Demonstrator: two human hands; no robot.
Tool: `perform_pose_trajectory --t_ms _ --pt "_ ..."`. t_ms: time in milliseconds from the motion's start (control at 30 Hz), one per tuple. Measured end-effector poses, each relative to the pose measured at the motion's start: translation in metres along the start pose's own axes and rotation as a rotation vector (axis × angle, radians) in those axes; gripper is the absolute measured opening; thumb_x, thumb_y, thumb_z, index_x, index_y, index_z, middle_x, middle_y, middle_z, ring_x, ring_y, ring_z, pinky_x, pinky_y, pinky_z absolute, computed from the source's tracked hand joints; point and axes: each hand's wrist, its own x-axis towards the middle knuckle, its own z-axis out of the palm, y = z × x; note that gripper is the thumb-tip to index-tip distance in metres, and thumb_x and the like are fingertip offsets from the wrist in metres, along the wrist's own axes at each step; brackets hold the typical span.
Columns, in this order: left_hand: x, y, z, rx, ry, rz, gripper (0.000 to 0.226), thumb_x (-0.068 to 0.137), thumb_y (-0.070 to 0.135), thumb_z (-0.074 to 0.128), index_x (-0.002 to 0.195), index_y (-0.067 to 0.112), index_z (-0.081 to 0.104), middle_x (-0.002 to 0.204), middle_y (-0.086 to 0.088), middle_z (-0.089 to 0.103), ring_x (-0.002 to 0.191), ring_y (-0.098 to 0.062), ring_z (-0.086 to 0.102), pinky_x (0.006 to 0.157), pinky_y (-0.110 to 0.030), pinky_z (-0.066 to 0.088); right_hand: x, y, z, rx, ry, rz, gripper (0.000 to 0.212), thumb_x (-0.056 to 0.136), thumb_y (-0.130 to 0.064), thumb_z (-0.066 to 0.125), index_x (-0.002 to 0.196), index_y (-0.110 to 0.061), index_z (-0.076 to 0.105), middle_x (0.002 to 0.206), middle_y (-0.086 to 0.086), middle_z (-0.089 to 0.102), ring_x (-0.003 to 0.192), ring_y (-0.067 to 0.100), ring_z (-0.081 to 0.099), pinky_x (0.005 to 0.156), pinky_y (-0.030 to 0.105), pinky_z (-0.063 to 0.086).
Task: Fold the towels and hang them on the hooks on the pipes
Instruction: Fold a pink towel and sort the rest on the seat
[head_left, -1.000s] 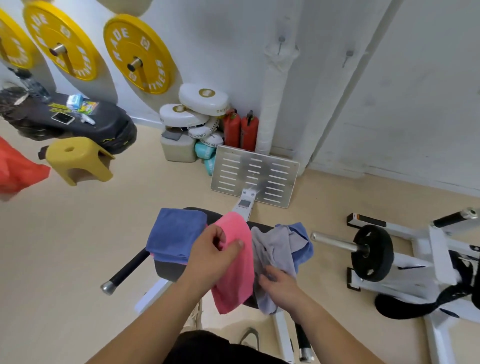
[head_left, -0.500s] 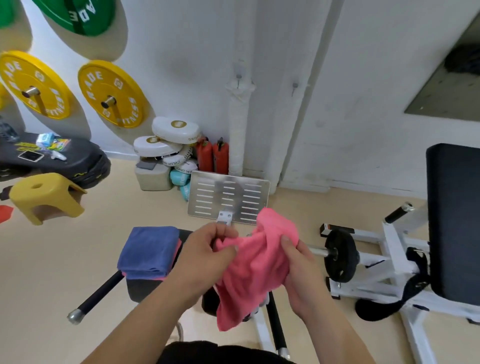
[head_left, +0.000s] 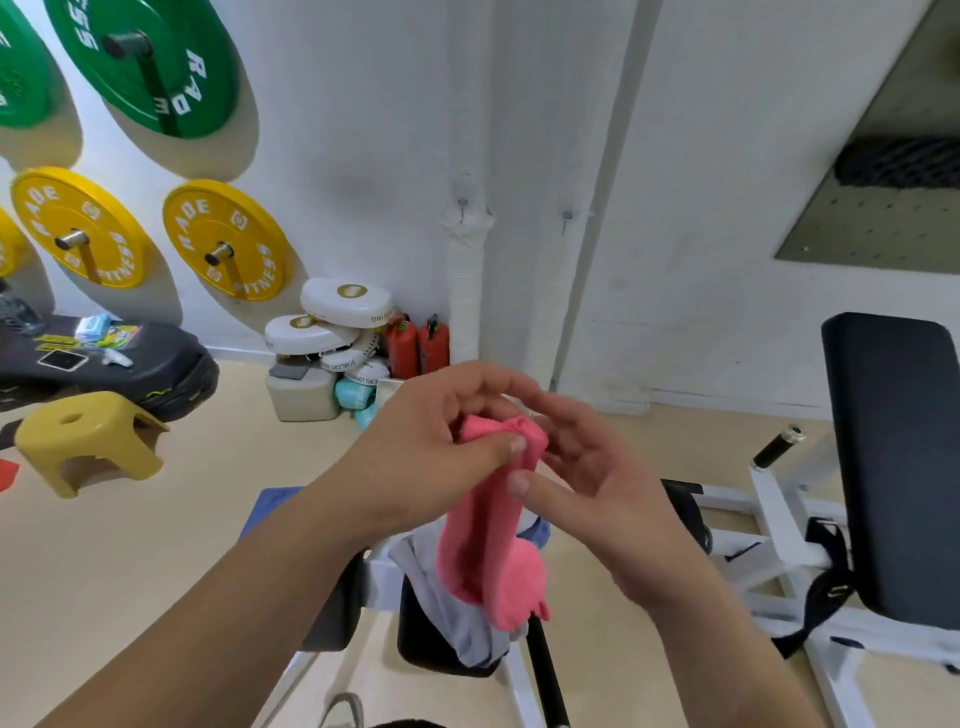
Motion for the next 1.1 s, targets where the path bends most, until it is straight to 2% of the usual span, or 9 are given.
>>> perform_pose_trajectory --t_ms 133,233,333,400,467,600,733,933,1100 --pt "0.005 -0.007 0.005 -0.028 0.133 0.033 0.036 0.087 0.004 0.076 0.113 0.029 0.071 0.101 0.008 0.077 0.092 -0.014 0.073 0.081 -0.023 0.060 0.010 -0.019 -0.003 -0.225 0.064 0.018 0.028 0.078 -0.039 0.079 0.105 -0.032 0.077 0.094 0.008 0.080 0.091 0.031 0.075 0.087 0.058 0.059" --pt "0.000 -0.025 0.002 -0.039 0.066 -0.038 0.033 0.088 0.022 0.080 0.116 0.036 0.070 0.110 0.011 0.074 0.099 -0.012 0.072 0.088 -0.029 0.060 0.008 -0.011 -0.004 -0.135 0.191 -0.005 0.007 0.092 -0.027 0.075 0.087 -0.024 0.079 0.081 0.008 0.077 0.073 0.026 0.068 0.072 0.044 0.056" --pt "-0.007 -0.042 0.001 -0.116 -0.068 -0.129 0.038 0.084 0.028 0.084 0.119 0.031 0.072 0.114 0.003 0.075 0.106 -0.023 0.073 0.096 -0.043 0.060 0.009 -0.004 -0.003 -0.125 0.288 -0.014 0.018 0.096 -0.022 0.071 0.080 -0.028 0.074 0.070 -0.006 0.070 0.067 0.008 0.061 0.064 0.026 0.049" --pt "-0.007 -0.045 0.001 -0.162 -0.066 -0.126 0.029 0.084 0.021 0.084 0.112 0.022 0.076 0.107 -0.006 0.077 0.102 -0.029 0.074 0.094 -0.045 0.060 0.013 -0.001 -0.002 -0.185 0.264 0.001 0.011 0.092 -0.032 0.074 0.083 -0.025 0.074 0.075 -0.001 0.073 0.071 0.014 0.065 0.068 0.035 0.054" --pt "-0.005 -0.047 -0.003 -0.148 -0.026 -0.122 0.018 0.084 0.020 0.084 0.100 0.020 0.077 0.098 -0.010 0.077 0.088 -0.022 0.073 0.085 -0.040 0.059 0.014 0.000 -0.001 -0.186 0.248 0.014 0.019 0.081 -0.037 0.076 0.081 -0.019 0.070 0.077 0.011 0.071 0.072 0.022 0.063 0.070 0.045 0.054" --pt "0.002 -0.052 -0.020 -0.055 0.043 -0.140 0.016 0.081 0.017 0.086 0.077 0.017 0.070 0.073 -0.008 0.068 0.065 -0.011 0.059 0.061 -0.027 0.049 0.015 0.004 -0.011 -0.127 0.142 0.031 0.033 0.073 -0.021 0.083 0.063 -0.020 0.052 0.062 0.003 0.047 0.060 0.015 0.044 0.055 0.025 0.036" --pt "0.001 -0.056 -0.040 -0.289 0.085 -0.186 0.020 0.073 0.019 0.084 0.078 0.007 0.068 0.065 -0.006 0.062 0.056 -0.013 0.055 0.051 -0.020 0.046 0.010 0.014 -0.028 -0.168 -0.031 0.167 0.035 0.072 -0.024 0.090 0.065 -0.016 0.056 0.058 -0.002 0.053 0.055 0.012 0.047 0.050 0.018 0.034" --pt "0.000 -0.067 -0.053 -0.459 0.193 -0.187 0.015 0.092 0.017 0.067 0.099 0.005 0.073 0.086 -0.012 0.067 0.081 -0.024 0.058 0.084 -0.042 0.052 -0.002 0.007 -0.043 0.186 -0.057 0.199 0.031 0.073 -0.035 0.084 0.074 -0.013 0.062 0.068 0.005 0.058 0.061 0.014 0.055 0.053 0.020 0.044" --pt "-0.008 -0.047 -0.019 -0.108 0.001 -0.073 0.015 0.093 0.004 0.071 0.093 0.018 0.079 0.089 -0.010 0.077 0.086 -0.027 0.072 0.087 -0.041 0.058 0.001 0.008 -0.026 -0.245 0.000 0.142 0.022 0.086 -0.007 0.077 0.075 -0.017 0.061 0.073 0.006 0.062 0.072 0.012 0.058 0.070 0.026 0.048"
